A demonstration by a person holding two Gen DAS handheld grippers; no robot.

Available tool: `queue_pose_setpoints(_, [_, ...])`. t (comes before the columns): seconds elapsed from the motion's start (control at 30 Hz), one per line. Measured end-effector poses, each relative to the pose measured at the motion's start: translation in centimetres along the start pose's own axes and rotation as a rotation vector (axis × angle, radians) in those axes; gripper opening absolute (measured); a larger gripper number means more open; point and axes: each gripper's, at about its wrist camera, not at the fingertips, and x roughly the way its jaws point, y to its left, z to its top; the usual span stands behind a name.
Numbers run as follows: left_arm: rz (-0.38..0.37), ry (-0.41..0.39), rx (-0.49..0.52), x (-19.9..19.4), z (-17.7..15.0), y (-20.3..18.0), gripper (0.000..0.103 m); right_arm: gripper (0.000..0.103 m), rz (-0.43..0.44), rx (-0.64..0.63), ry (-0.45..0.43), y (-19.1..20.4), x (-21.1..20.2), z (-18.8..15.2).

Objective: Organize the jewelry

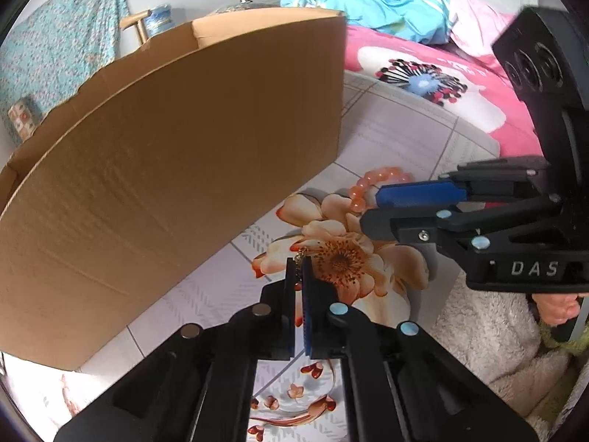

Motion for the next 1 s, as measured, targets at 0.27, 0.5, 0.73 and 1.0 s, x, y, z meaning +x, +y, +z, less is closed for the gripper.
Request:
queue_pose_setpoints(0.27, [-0.014, -0.022, -0.049, -1.4, -0.4, 0.8, 0.002, 0.027, 0.001, -0.001, -0.001, 0.0, 0.0, 0.0])
queue_pose_setpoints(0.5, [-0.006, -0.042, -0.099, -3.3, -0.7, 2.0, 0.002, 0.027, 0.002, -0.003, -0.001, -0.1, 0.0, 0.0])
queue_pose_setpoints(0.73, [-0.019, -0.063, -0.173, -5.3, -0.7, 3.1, 0.001, 0.026, 0.002, -0.005, 0.0, -0.1, 0.0, -0.1])
queue_pose_setpoints(1.0, [-0.031, -0.086, -0.249, -7.1, -0.8, 4.6, 0.0, 0.026, 0.002, 0.0, -0.005, -0.2, 0.0, 0.0])
